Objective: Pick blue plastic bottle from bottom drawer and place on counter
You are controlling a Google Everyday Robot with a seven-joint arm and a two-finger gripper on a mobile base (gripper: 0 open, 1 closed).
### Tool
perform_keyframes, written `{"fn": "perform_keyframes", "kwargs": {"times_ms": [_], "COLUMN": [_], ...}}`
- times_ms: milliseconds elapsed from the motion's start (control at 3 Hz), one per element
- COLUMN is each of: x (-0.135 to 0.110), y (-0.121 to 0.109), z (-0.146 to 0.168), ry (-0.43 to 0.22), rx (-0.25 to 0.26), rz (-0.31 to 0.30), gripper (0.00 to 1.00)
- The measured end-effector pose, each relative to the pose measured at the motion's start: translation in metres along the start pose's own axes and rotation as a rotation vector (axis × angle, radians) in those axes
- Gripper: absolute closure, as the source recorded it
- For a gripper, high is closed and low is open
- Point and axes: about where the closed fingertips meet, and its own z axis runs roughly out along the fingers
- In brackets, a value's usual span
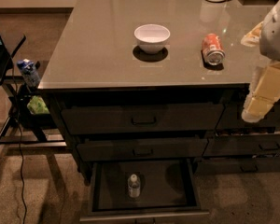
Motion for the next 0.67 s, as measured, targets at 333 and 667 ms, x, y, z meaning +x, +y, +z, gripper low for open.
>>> {"fn": "perform_keyframes", "kwargs": {"times_ms": [333,667], "x": [-0.001,0.001], "y": [0.001,0.021], "z": [0.001,0.033], "ry": [-0.006,-0.044], "rx": [0.004,-0.048], "rz": [0.0,0.028], "gripper": [0.0,0.0]}}
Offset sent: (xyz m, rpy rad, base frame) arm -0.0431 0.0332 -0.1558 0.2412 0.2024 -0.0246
